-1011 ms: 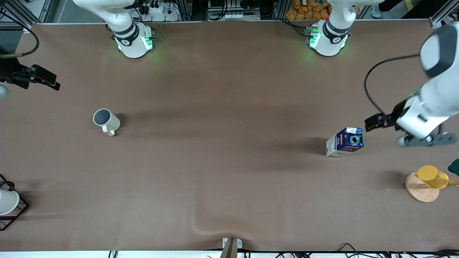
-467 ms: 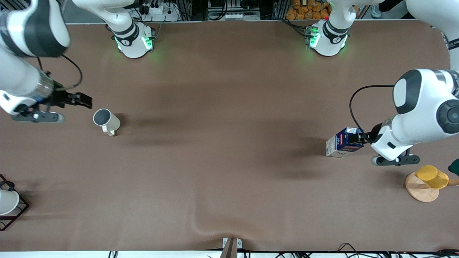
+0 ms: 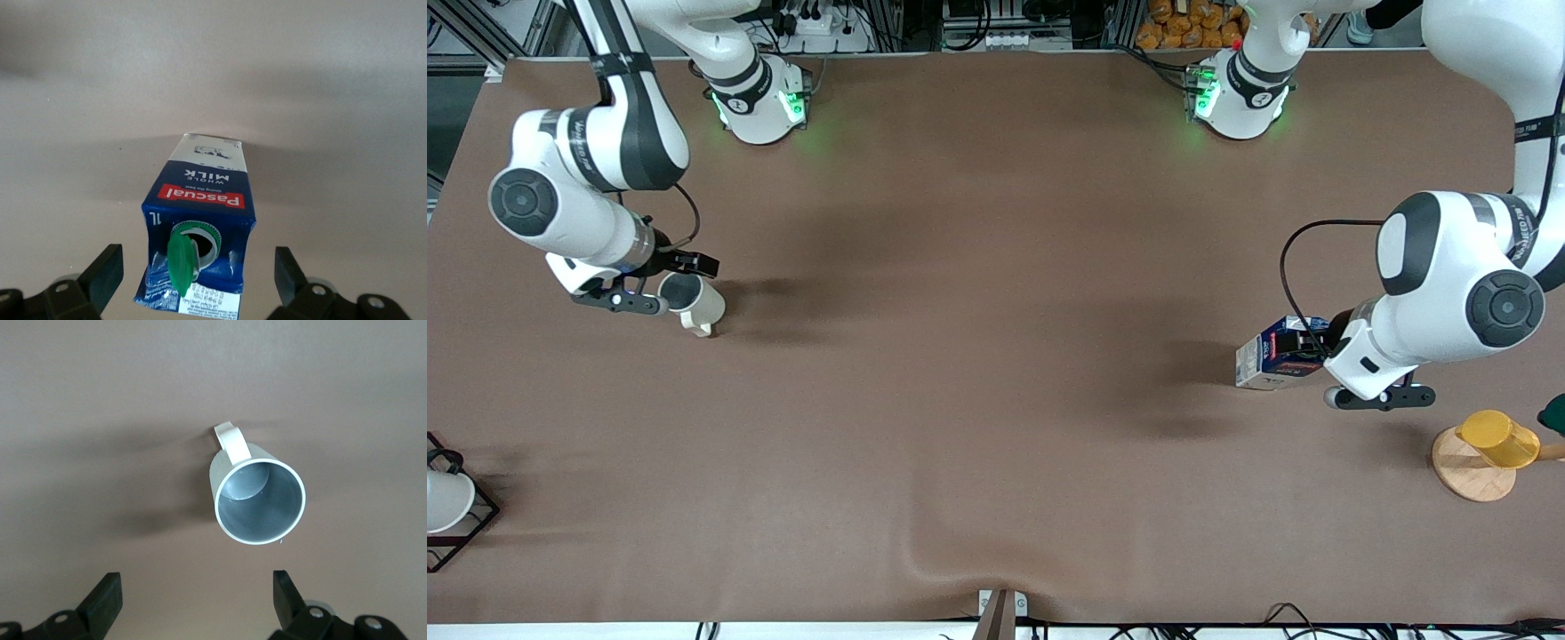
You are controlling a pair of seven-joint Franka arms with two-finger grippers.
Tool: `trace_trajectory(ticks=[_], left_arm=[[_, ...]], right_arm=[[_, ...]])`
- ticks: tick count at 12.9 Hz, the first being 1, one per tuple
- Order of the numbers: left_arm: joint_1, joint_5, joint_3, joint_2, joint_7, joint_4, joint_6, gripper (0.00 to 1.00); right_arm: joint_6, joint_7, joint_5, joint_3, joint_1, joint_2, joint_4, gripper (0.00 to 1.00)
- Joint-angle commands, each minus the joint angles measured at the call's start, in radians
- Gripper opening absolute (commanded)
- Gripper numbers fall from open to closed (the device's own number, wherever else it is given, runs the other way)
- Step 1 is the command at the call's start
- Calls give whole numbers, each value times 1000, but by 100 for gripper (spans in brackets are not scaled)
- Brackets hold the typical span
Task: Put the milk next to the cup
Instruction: 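Close the left gripper on the carton while the right gripper grasps the mug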
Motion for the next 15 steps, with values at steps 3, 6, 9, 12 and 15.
trace_trajectory(ticks=[3, 6, 9, 12, 15], left_arm=[[3, 15, -2, 14, 11, -35, 49, 100], [3, 15, -2, 20, 11, -35, 49, 97], [-5, 15, -2, 19, 8, -35, 46, 63], [-2, 17, -1, 27, 8, -35, 46, 41], [-5, 20, -1, 22, 0, -26, 34, 36]], right_arm=[[181, 12, -26, 0, -15, 144, -20, 100], [249, 12, -27, 0, -19, 208, -26, 68], [246, 12, -27, -2, -45, 214, -26, 27], [249, 12, -29, 0, -42, 218, -3, 0], [243, 12, -27, 3, -16, 179, 17, 0]])
